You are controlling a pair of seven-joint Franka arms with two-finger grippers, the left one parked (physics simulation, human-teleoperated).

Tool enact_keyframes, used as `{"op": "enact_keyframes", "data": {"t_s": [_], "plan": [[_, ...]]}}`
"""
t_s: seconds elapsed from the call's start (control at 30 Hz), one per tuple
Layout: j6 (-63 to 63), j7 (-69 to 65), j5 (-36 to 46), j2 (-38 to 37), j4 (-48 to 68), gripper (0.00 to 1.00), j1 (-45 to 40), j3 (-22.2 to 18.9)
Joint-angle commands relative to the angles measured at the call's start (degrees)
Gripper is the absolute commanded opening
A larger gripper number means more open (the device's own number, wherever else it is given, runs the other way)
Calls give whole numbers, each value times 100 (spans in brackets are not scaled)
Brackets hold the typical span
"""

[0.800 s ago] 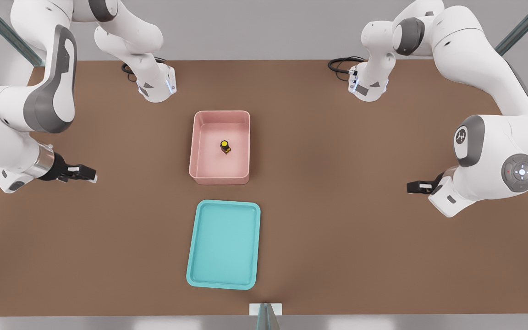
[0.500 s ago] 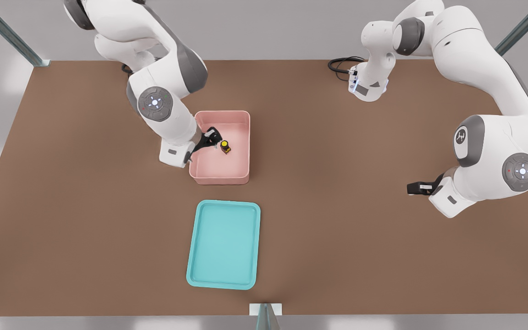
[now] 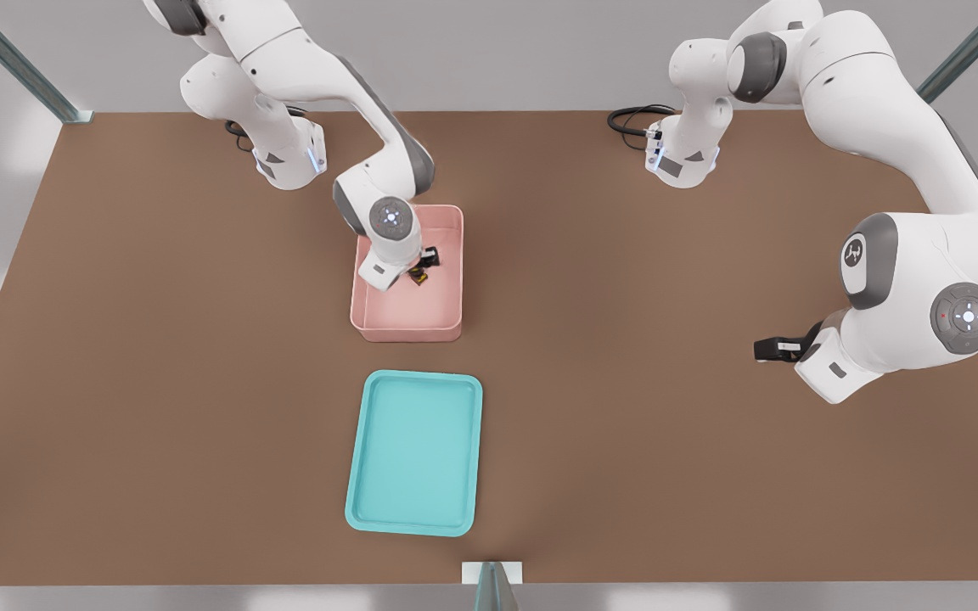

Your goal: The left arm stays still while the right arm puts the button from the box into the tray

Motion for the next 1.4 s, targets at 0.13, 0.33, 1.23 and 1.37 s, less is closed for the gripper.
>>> {"op": "enact_keyframes", "data": {"t_s": [0.13,0.33,1.23,1.37], "plan": [[2092,1240,30,-43,-611,100,27,486],[3138,625,30,-61,-1393,100,0,205],[3657,792,39,62,-1999,100,9,591],[3657,686,39,89,-2008,72,0,591]]}}
